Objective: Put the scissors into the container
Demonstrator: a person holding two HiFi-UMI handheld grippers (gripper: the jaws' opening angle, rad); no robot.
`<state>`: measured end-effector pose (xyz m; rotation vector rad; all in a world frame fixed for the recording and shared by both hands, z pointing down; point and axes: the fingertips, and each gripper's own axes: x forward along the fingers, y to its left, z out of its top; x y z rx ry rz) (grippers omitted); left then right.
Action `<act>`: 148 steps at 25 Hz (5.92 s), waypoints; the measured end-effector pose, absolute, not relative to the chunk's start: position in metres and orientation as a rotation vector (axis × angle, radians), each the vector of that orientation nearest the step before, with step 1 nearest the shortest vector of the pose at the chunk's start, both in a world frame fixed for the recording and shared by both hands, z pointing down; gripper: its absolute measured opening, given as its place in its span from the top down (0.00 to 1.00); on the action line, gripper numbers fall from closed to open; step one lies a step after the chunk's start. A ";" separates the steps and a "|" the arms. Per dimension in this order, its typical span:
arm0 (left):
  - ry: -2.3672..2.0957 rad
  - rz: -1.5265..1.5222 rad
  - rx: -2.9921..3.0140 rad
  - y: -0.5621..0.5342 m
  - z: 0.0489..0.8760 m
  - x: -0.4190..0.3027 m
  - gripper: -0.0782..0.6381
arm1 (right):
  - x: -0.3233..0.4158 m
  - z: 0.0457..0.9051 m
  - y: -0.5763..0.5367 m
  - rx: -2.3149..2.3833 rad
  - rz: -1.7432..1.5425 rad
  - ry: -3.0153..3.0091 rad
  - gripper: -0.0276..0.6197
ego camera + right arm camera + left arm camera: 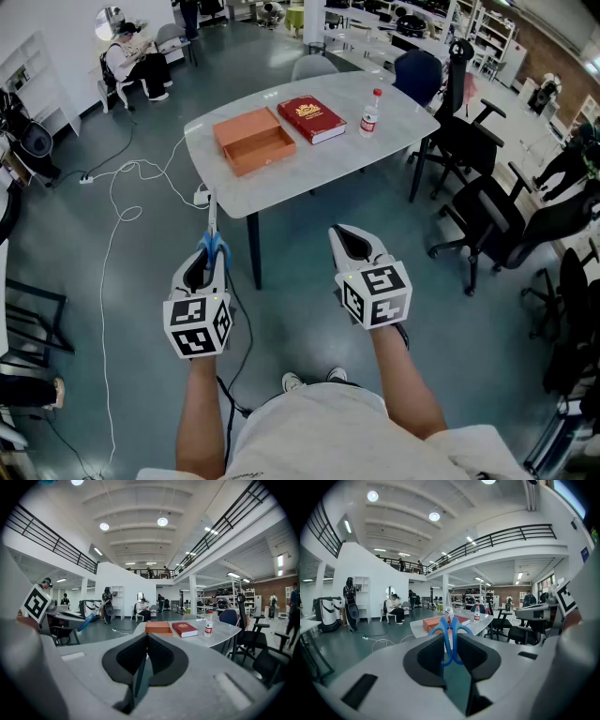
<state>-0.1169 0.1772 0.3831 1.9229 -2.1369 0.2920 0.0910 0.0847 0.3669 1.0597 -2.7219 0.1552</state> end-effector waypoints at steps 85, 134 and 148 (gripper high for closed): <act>-1.642 0.956 2.128 -0.242 0.506 -0.245 0.78 | -0.080 0.437 -0.303 1.091 0.317 -2.619 0.95; -0.942 1.558 2.148 -0.309 0.615 -0.222 0.77 | -0.053 0.472 -0.308 1.334 0.463 -2.439 0.95; -1.007 1.508 2.155 -0.308 0.604 -0.222 0.77 | -0.056 0.473 -0.300 1.261 0.481 -2.475 0.95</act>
